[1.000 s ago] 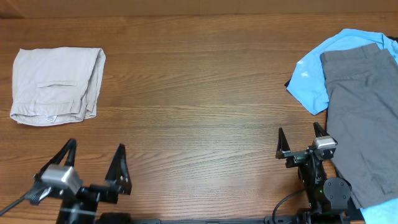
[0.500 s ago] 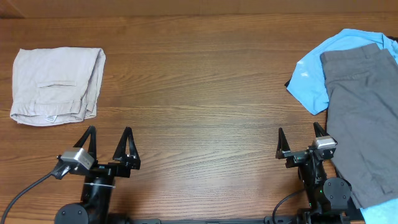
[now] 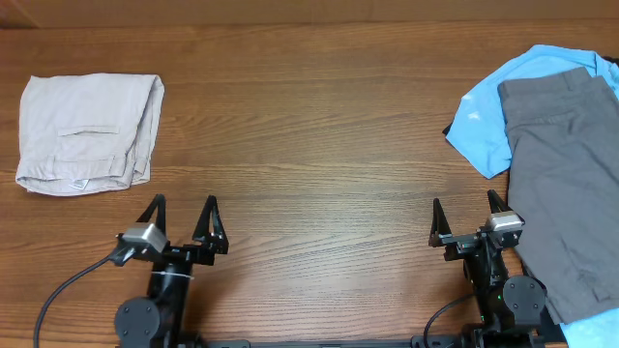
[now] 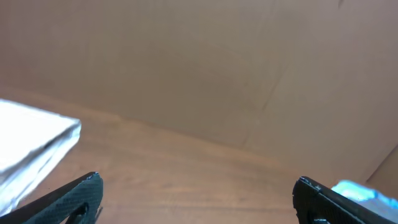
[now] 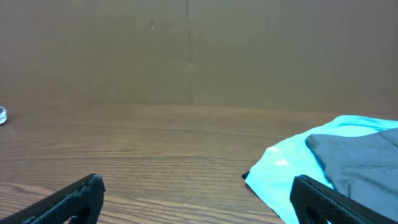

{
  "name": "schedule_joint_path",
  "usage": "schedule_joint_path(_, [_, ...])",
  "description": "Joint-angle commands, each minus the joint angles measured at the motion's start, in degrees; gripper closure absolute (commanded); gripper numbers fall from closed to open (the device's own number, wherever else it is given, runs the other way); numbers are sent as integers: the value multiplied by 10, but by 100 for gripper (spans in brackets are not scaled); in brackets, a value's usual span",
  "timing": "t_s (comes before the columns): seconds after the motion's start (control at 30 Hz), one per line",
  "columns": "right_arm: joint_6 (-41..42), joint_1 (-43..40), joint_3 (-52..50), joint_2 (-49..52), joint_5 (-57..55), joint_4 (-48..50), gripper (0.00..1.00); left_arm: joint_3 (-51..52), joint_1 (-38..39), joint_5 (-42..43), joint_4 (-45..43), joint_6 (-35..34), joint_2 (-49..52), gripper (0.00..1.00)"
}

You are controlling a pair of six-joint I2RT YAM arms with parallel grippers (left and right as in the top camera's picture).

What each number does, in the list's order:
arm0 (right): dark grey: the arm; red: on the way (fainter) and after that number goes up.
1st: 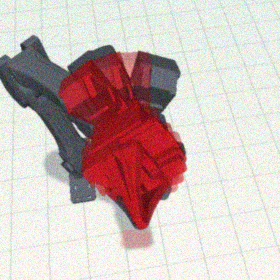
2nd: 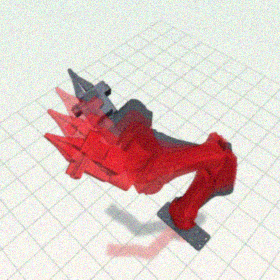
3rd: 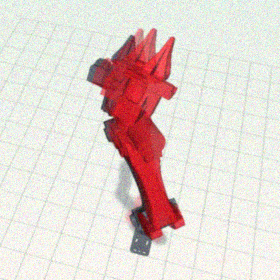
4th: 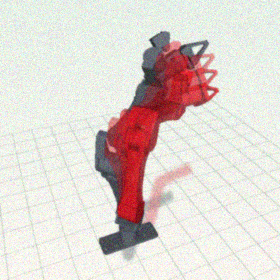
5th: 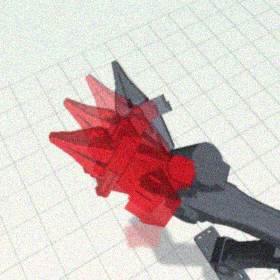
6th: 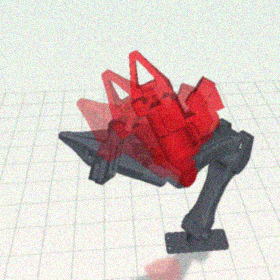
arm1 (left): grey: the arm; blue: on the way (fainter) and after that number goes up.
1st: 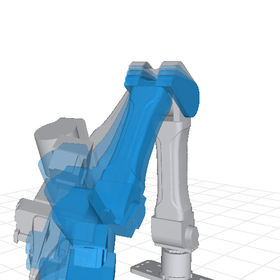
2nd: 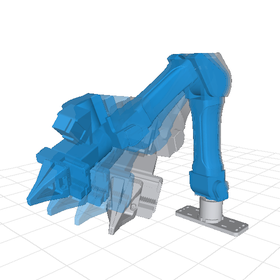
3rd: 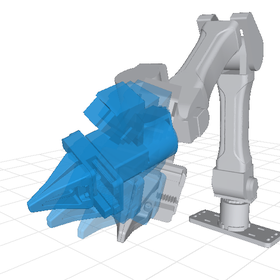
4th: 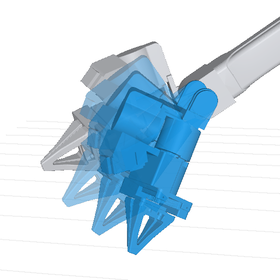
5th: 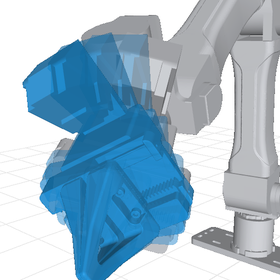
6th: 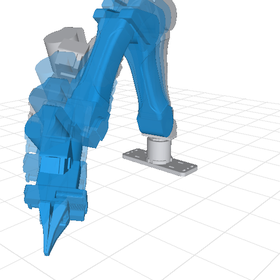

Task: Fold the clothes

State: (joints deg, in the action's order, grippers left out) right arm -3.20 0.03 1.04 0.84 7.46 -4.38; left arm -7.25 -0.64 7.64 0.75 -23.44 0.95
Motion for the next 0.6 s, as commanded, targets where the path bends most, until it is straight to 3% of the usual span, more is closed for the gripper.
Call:
schedule_joint_path(0.0, [2, -2, -6, -7, -3, 2, 0, 37, -5, -7, -4, 54, -8, 0])
schedule_joint_path(0.57, [2, -2, -6, -7, -3, 2, 0, 70, -5, -7, 30, 251, -8, 0])
